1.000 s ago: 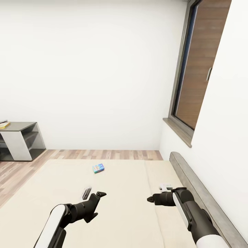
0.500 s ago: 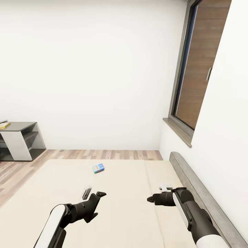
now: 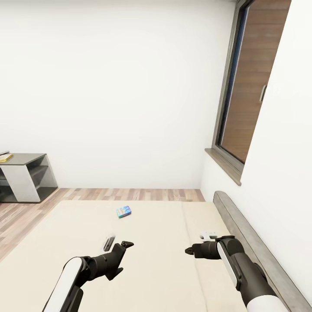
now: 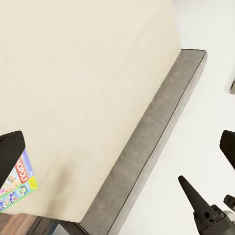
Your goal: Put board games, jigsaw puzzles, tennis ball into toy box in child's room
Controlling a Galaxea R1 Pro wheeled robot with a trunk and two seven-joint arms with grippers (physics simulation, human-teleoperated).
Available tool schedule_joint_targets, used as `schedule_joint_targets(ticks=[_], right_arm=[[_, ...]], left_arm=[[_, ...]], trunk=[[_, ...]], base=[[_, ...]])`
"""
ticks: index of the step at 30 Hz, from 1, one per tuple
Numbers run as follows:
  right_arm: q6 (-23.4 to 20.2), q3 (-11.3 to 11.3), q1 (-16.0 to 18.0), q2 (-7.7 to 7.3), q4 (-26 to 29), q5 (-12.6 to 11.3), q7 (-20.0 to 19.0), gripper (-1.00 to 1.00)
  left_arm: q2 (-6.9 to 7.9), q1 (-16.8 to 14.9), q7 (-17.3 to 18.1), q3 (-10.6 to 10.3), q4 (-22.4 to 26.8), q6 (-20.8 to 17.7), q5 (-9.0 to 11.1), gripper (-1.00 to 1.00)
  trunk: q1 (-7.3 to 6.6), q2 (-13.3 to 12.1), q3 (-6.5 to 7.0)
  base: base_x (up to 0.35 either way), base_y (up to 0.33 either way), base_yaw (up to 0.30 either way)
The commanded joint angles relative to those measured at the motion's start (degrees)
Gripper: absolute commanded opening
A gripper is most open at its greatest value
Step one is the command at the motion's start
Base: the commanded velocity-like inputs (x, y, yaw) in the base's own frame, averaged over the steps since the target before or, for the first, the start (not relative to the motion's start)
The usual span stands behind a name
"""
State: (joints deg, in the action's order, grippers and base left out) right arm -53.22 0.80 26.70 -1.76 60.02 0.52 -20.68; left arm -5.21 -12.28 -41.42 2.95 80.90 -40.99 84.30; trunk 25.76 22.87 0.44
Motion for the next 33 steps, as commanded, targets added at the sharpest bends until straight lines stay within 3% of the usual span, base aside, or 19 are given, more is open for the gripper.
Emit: schedule_joint_targets(ticks=[1,15,19,33], right_arm=[[-0.2,0.1,0.0,-0.05,0.0,0.1,-0.1,1.0],[-0.8,0.1,-0.1,-0.15,-0.2,0.1,-0.4,1.0],[-3.1,0.1,-2.2,-0.91,-1.0,0.2,-0.4,1.0],[-3.9,0.1,-7.6,-1.47,-1.3,0.3,-0.4,1.0]], left_arm=[[-0.06,0.0,-0.6,0.2,0.0,-0.1,0.6,1.0],[-0.06,0.0,-0.7,0.3,-0.1,-0.1,0.6,1.0],[-0.06,0.0,-0.8,0.1,-0.6,-0.2,0.6,1.0],[-0.06,0.0,-0.9,0.0,-0.7,-0.2,0.5,1.0]], trunk=[[0.02,0.0,-0.03],[0.02,0.0,-0.03],[0.02,0.0,-0.03],[0.02,0.0,-0.22]], base=[[0.0,0.0,0.0],[0.0,0.0,0.0],[0.0,0.0,0.0],[0.0,0.0,0.0]])
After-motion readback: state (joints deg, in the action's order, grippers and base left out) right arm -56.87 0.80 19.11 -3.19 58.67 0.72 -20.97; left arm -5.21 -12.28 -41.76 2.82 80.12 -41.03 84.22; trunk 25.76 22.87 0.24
